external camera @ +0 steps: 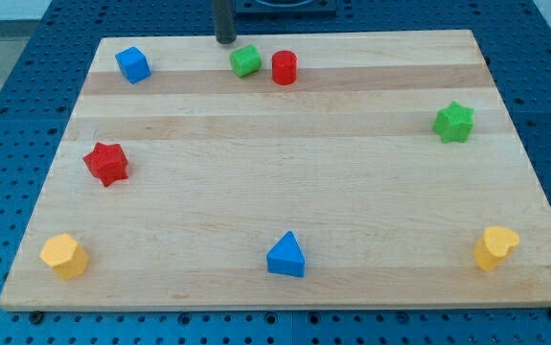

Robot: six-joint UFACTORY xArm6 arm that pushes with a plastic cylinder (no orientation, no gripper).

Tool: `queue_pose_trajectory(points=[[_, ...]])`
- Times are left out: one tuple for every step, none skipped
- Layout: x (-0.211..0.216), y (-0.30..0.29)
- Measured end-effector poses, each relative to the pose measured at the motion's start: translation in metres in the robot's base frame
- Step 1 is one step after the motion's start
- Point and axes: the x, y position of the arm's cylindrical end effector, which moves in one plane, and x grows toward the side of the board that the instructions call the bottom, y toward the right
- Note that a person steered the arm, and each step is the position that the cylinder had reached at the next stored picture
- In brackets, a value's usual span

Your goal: Slide the green circle closer to the red circle

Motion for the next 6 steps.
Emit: queue_pose_trajectory(points=[[0.000,0.014],[0.000,0.014],[0.007,0.014],[0.021,0.014],[0.030,0.014],[0.037,0.014]])
